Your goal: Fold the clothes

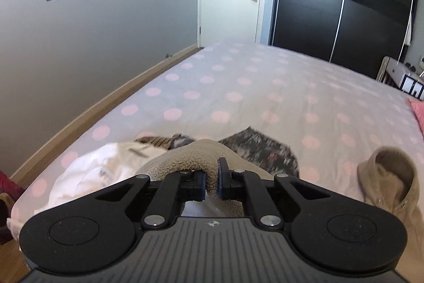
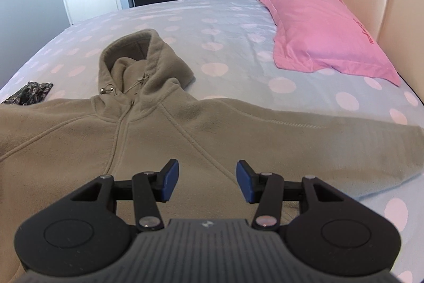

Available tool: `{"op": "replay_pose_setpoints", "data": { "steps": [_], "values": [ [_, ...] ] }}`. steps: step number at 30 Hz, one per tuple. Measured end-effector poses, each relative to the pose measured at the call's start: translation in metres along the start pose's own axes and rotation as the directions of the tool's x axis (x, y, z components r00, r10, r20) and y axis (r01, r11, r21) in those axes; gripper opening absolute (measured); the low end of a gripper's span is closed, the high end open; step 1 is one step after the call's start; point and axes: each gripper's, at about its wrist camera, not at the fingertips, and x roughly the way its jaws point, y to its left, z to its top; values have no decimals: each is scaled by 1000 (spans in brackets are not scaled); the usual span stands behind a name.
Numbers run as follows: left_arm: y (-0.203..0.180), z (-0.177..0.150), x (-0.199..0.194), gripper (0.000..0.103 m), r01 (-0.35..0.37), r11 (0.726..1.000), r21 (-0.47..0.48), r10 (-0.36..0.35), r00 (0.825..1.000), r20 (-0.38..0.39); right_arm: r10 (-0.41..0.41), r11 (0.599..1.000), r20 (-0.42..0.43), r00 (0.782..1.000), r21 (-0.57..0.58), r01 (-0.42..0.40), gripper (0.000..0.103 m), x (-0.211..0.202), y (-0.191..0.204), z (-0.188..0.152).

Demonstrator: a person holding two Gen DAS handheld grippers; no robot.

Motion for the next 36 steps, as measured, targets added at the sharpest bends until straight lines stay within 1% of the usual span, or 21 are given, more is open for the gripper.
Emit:
{"op": "replay_pose_setpoints", "data": {
  "steps": [2,5,8,10,13,14,15,19,20,21,22,24,26,29,32,34,36],
  "values": [
    [8,-12,16,7,-26,1000,3,26,998,-59,2,1000,1,1000,2,-2,52,0,1,1],
    [23,-32,40,7,-41,999,-10,39,987,-157,3,1000,11,1000,7,-4,52,-4,3,2],
    [30,-47,41,10,3,1000,0,-3,976,-219,3,1000,20,1000,8,-3,52,-8,3,1],
    [33,-52,35,12,40,999,15,-35,970,-242,1,1000,17,1000,8,-1,52,-7,4,1],
    [37,-52,19,21,92,995,30,-81,964,-254,-1,1000,13,1000,14,0,52,-6,6,3],
    [39,-52,13,27,96,995,37,-84,964,-251,2,1000,15,1000,12,-2,52,-6,7,3],
    [41,-51,7,29,101,994,44,-87,965,-249,4,1000,17,1000,9,-4,52,-7,8,4],
    [53,-50,-16,30,121,991,53,-105,967,-233,9,1000,25,1000,-19,-9,52,-8,14,4],
    [57,-49,-21,32,114,992,55,-99,970,-222,10,1000,26,1000,-27,-9,52,-8,15,4],
    [61,-49,-26,40,94,994,59,-80,976,-204,11,999,27,1000,-36,-10,52,-8,17,4],
    [65,-48,-31,43,74,995,64,-61,981,-185,12,999,26,1000,-41,-11,52,-8,18,4],
    [76,-46,-37,43,39,998,52,-31,988,-150,14,999,25,1000,-49,-13,52,-8,21,3],
    [90,-45,-35,43,22,1000,1,-21,988,-150,14,999,25,1000,-52,-13,52,-8,22,3],
    [108,-47,-18,43,-11,997,-71,-3,981,-195,11,999,27,1000,-48,-10,52,-9,22,3],
    [118,-55,4,43,-22,995,-101,1,979,-205,12,999,28,1000,-47,-11,52,-10,23,3],
    [126,-61,20,43,-8,989,-146,-24,976,-214,10,999,27,1000,-51,-9,52,-9,25,3],
    [134,-69,37,43,27,978,-208,-75,971,-227,10,999,23,1000,-54,-9,52,-9,26,3]
  ]
}}
